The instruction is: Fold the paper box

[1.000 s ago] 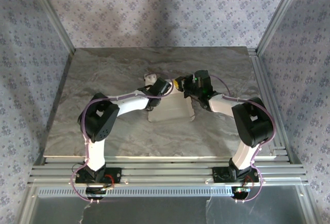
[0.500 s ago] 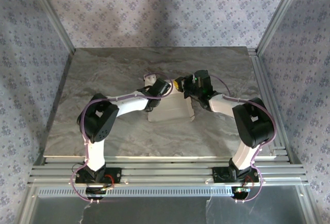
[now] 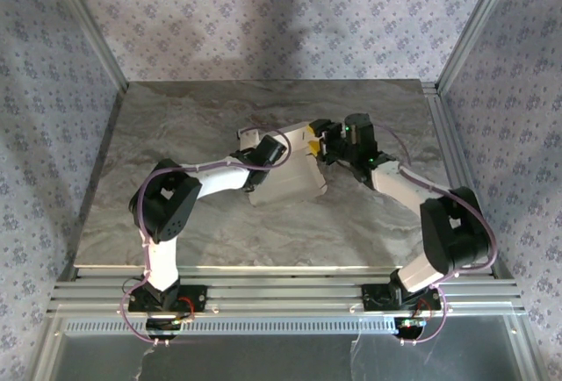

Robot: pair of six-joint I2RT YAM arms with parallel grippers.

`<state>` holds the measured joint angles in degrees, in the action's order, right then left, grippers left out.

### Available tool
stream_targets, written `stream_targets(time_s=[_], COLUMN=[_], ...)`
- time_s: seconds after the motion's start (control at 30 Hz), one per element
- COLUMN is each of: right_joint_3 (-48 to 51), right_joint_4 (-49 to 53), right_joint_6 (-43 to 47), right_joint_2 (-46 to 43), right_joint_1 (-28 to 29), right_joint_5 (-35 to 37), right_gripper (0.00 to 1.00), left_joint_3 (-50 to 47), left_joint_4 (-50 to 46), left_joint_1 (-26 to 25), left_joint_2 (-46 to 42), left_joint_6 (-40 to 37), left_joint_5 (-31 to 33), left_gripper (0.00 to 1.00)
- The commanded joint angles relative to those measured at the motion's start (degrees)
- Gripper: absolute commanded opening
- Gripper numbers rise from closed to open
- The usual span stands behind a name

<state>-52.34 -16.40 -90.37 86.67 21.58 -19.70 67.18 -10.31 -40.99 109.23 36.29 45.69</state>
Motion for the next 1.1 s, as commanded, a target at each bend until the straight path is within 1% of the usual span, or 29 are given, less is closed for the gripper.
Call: stream_targets(time_s=[0.0, 0.07, 0.13, 0.2, 0.27, 0.3, 0.37, 0.5, 0.57, 0.63, 0.73, 0.87, 0.93, 1.07], right_joint_3=[-1.46, -2.78, -5.99, -12.58, -20.95, -24.93, -31.03, -39.03, -41.49, -42.81, -46.04, -52.26, -53.35, -53.34], right_joint_4=[6.36, 10.67, 16.45, 25.74, 33.96, 38.43, 44.05, 52.57, 54.64, 54.59, 55.86, 60.57, 61.21, 60.48], right_joint_6=[3.20, 6.42, 12.76, 21.68, 29.15, 32.55, 36.90, 39.40, 40.13, 40.64, 42.81, 46.49, 47.67, 48.83], right_joint_2=[-3.29, -3.91, -3.61, -1.63, 2.52, 4.70, 8.38, 14.56, 16.92, 19.10, 22.62, 27.44, 28.22, 27.01], right_joint_1=[-3.05, -5.33, -7.14, -8.32, -8.61, -8.17, -6.70, -2.68, -0.86, 0.24, 0.72, 0.88, 0.82, 0.61], right_joint_5=[-0.12, -1.33, -2.53, -3.70, -6.22, -6.54, -6.66, -5.56, -4.16, -3.85, -3.45, -2.39, -1.63, -0.52], right_gripper=[0.49, 0.45, 0.44, 0.44, 0.43, 0.42, 0.42, 0.42, 0.42, 0.43, 0.42, 0.41, 0.40, 0.40], left_joint_3=[-2.16, -3.35, -5.05, -7.15, -9.18, -10.06, -11.54, -12.95, -13.06, -13.04, -13.08, -12.60, -12.24, -11.55], left_joint_4=[-4.71, -3.77, -2.22, -0.21, 1.51, 2.07, 3.06, 4.32, 4.66, 4.90, 5.20, 5.25, 5.02, 4.85], left_joint_1=[-0.03, -0.03, 0.02, 0.05, 0.06, 0.04, 0.04, -0.01, 0.10, 0.03, 0.12, 0.12, 0.11, 0.07], left_joint_2=[-0.96, -1.95, -3.42, -5.31, -6.93, -7.65, -8.77, -9.67, -9.74, -9.65, -9.36, -8.65, -8.29, -7.91], left_joint_6=[-3.59, -5.06, -6.96, -9.25, -11.18, -11.89, -13.17, -14.87, -15.45, -15.96, -16.08, -15.99, -15.99, -16.49], left_joint_5=[2.36, 2.55, 2.43, 1.82, 1.43, 1.29, 1.11, 0.98, 1.15, 1.24, 1.42, 1.44, 1.63, 1.77], left_gripper=[0.00, 0.00, 0.00, 0.00, 0.00, 0.00, 0.00, 0.00, 0.00, 0.00, 0.00, 0.00, 0.00, 0.00])
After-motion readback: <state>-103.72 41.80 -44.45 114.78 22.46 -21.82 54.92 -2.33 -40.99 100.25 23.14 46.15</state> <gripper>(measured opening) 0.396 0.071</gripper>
